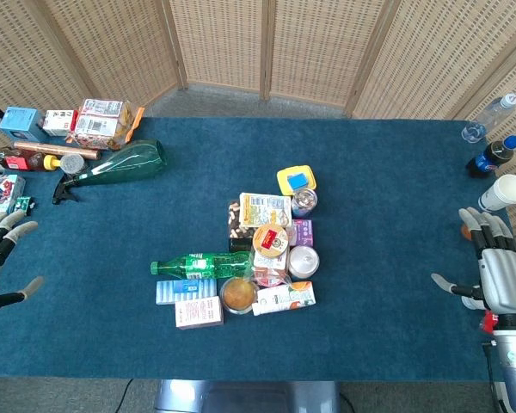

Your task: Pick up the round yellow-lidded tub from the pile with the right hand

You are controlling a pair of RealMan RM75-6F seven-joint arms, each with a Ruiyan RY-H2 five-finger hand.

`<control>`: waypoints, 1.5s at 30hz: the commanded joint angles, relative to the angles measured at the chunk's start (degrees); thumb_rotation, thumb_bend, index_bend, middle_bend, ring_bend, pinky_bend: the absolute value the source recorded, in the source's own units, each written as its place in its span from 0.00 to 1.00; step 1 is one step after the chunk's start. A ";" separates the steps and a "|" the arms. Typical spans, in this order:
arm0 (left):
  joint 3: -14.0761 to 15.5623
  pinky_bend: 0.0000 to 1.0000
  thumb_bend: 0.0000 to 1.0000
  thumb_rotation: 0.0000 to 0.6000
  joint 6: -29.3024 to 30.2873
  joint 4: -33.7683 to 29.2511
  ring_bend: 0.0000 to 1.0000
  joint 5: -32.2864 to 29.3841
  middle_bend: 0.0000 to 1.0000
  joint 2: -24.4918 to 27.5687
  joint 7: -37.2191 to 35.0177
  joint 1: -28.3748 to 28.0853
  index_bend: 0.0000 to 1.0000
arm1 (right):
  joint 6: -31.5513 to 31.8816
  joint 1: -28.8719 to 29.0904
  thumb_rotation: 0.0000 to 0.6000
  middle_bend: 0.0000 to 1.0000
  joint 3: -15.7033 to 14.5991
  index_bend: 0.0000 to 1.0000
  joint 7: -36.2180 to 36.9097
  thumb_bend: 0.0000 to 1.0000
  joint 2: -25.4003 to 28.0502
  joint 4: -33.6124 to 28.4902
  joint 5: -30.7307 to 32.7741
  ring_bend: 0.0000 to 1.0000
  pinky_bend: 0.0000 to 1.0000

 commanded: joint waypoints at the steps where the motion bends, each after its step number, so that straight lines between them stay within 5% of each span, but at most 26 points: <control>1: -0.09 0.00 0.27 1.00 0.15 -0.01 0.00 0.37 0.07 -0.14 -0.04 -0.04 0.18 | 0.02 0.04 0.88 0.08 0.06 0.00 0.12 0.12 -0.14 0.18 0.07 0.00 0.00; 21: -0.51 0.00 0.27 1.00 -2.48 -1.53 0.00 4.82 0.07 3.33 -7.34 -2.62 0.15 | -3.29 1.62 0.88 0.07 -0.66 0.00 5.93 0.11 0.09 0.30 -2.42 0.00 0.00; 45: -2.79 0.00 0.27 1.00 -4.42 -3.08 0.00 6.43 0.07 6.23 -13.32 -6.77 0.15 | -24.45 19.76 0.87 0.00 2.82 0.00 8.42 0.10 -4.47 2.37 -2.28 0.00 0.00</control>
